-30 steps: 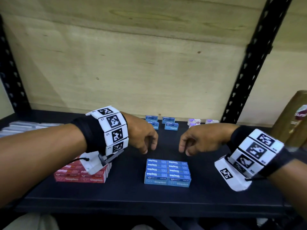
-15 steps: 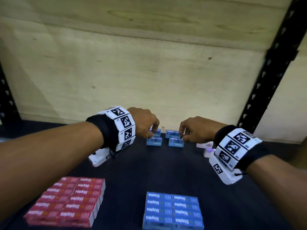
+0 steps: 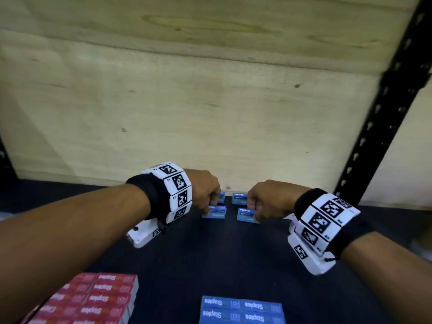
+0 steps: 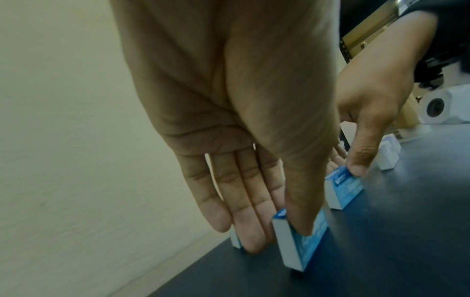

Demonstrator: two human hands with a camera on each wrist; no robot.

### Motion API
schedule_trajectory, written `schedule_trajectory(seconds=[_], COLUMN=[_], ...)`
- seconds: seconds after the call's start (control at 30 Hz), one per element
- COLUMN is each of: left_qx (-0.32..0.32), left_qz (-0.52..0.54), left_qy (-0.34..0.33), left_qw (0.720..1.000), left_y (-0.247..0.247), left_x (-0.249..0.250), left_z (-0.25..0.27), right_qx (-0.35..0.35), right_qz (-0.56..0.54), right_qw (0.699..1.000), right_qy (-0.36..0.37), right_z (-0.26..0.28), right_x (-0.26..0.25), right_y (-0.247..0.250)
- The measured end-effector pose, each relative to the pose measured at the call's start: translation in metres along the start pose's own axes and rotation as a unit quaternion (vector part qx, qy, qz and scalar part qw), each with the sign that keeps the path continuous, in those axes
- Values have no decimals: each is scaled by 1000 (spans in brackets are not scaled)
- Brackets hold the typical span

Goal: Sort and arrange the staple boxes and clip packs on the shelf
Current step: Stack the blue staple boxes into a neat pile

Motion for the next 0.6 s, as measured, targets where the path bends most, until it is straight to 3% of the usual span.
schedule_trajectory(seconds=[0.47, 0.6], left_qx=[-68, -78], left_qz=[-8, -10], left_qy=[-74, -80], left_qw=[995, 994], left_y=[-22, -26], left_x=[52, 58], left_z=[77, 93], right_qx=[-106, -108], right_qz=[-109, -136], right_qw=[987, 983], right_qy=[47, 55], right_z=[93, 109], right_x=[-24, -25], right_y=[-25, -31])
Point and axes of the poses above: each hand's wrist, its own z-axis away from the middle knuckle, its own y-axis out of the back of the hand, x = y × z, the point moved 6 cm from there along -z, towards the middle knuckle, and after that the axes turned 2 degrees about x, right-handed, at the moved point
